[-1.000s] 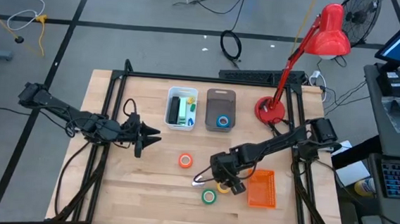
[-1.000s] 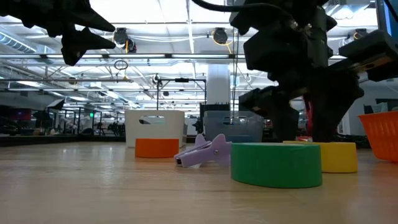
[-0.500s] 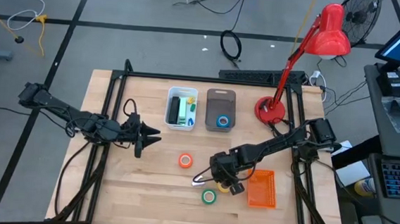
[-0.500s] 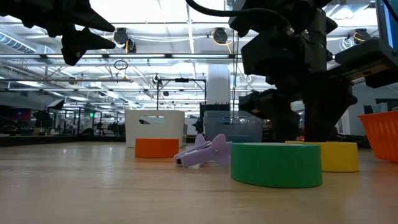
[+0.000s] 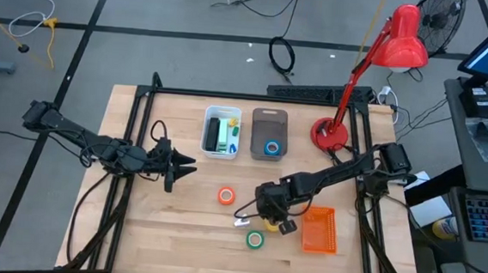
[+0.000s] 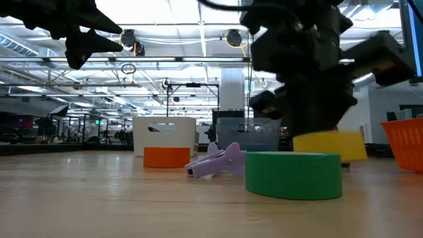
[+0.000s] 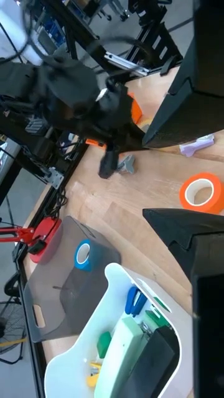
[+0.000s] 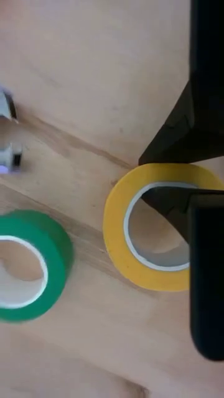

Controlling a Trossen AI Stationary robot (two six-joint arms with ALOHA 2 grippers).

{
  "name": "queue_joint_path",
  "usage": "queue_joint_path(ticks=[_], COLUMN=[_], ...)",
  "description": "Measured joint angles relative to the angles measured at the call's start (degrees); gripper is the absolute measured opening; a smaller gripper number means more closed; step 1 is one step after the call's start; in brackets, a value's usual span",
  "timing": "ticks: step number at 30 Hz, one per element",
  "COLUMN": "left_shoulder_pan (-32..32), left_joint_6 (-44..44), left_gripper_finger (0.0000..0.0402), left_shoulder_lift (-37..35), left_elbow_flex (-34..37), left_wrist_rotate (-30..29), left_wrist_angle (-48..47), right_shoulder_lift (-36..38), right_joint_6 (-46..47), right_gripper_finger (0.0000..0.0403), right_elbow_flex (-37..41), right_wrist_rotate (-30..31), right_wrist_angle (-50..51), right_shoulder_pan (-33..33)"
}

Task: Pick and place Stapler, Stapler remover, tape
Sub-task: Put the yellow tape into the black bin

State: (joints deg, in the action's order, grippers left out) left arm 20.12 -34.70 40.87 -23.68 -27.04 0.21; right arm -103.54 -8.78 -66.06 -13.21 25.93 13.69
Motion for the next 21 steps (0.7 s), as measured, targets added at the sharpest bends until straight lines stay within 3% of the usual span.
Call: queue_joint_path(ticks=[14,21], left_shoulder_pan=[0.0,-0.1], left_joint_6=[1.0,1.4], left_gripper_finger=[0.0170,0.0170], left_shoulder_lift=[0.0,0.0], left_elbow_flex=[0.0,0.0], left_wrist_rotate=[-0.1,-1.2], left_wrist_angle=[0.0,0.0], right_shoulder_lift=[13.7,20.6], right_joint_6=[-1.3,0.5], right_gripper_finger=[0.0033,0.0033], right_elbow_flex=[-4.6,-4.7], right_wrist_rotate=[-0.1,-0.1], right_wrist_angle=[0.9,-7.0], right_shoulder_pan=[-5.9,-13.0])
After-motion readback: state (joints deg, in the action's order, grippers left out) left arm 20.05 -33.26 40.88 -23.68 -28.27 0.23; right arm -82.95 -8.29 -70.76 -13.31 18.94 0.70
